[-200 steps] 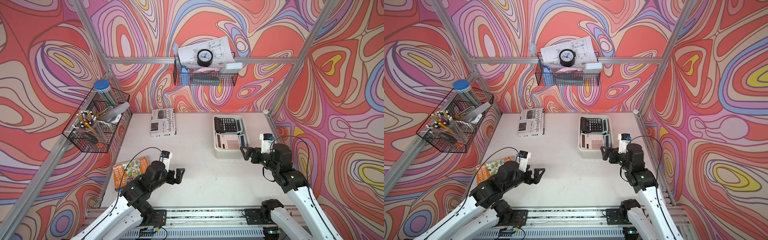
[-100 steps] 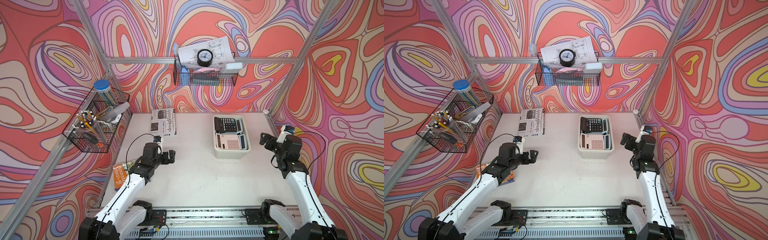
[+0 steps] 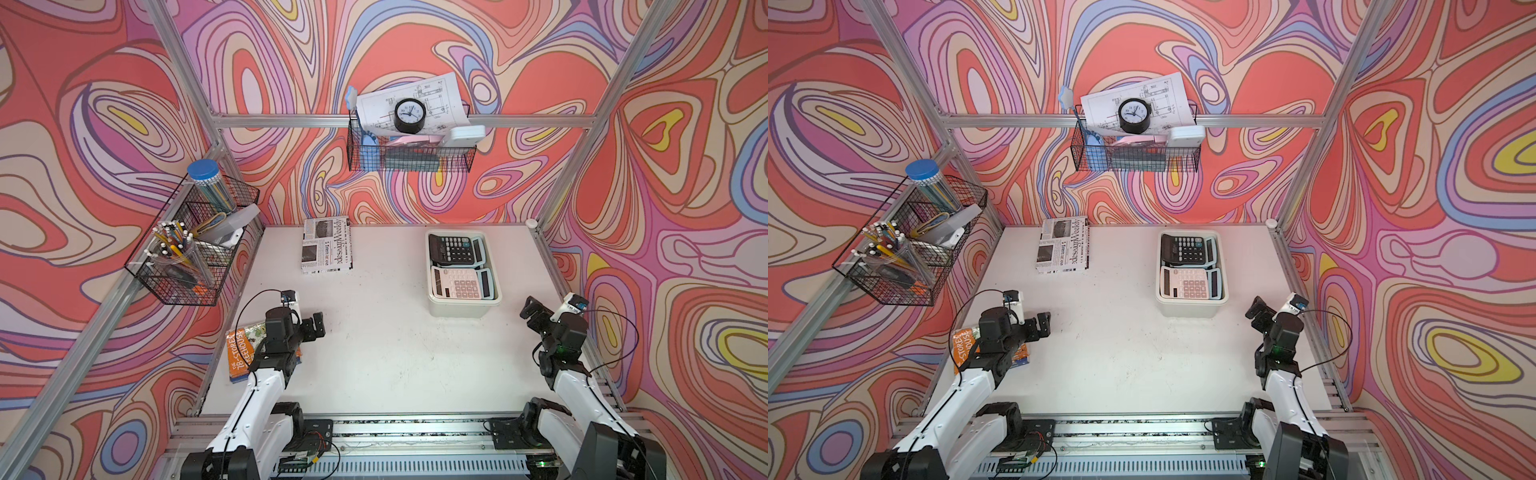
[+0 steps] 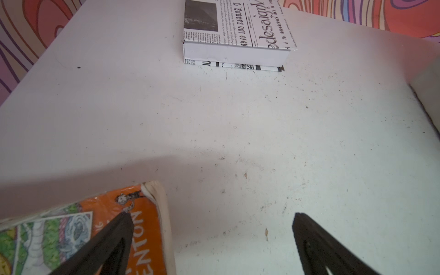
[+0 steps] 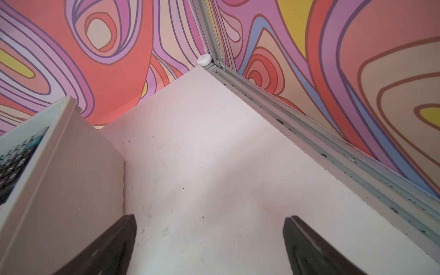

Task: Put the calculator in the storage box
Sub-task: Reset both arms

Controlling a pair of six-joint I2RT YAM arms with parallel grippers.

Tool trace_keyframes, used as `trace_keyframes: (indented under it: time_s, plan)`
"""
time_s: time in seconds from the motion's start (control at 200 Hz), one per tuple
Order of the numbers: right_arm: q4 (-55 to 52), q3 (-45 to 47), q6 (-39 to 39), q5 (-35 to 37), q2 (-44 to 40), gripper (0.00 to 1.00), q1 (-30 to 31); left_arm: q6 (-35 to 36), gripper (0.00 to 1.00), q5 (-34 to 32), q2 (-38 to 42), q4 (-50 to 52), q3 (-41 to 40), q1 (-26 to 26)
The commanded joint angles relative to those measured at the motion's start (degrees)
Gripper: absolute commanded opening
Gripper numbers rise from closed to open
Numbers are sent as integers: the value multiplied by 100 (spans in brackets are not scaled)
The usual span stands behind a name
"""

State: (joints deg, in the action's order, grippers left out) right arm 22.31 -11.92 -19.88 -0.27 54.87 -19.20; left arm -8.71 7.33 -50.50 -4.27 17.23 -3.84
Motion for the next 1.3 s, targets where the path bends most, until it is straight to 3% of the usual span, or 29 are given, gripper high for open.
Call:
trace_keyframes:
  time_s: [0.0,0.115,0.3,0.576,0.851,0.961,1.027,1.112,1.297]
  plan:
    - [1551,64,-86,194,503,98,6,430,98,120,-56,-1432,-469,-34]
    - [2220,35,70,398,1264,98,252,542,98,26,-433,-1543,-304,-95]
    - [3571,-155,868,1107,2483,98,1364,615,98,346,-1421,-1818,171,-188]
    - [4983,-387,1467,1022,3887,98,1794,756,99,844,-2345,-2531,548,-266]
    - [4184,-922,1662,548,4159,98,1815,669,99,1313,-2819,-3579,485,-360]
    - [3614,-1226,1886,24,4162,98,1815,488,99,1298,-3467,-5327,19,-364]
    - [3451,-1368,1999,-194,4211,98,1843,607,98,1271,-3216,-4561,180,-372]
    - [3461,-1357,2005,-190,4213,98,1841,506,99,1259,-3435,-4897,201,-371]
    - [3287,-1445,1973,-132,4233,98,1841,611,99,627,-3437,-3957,625,-170]
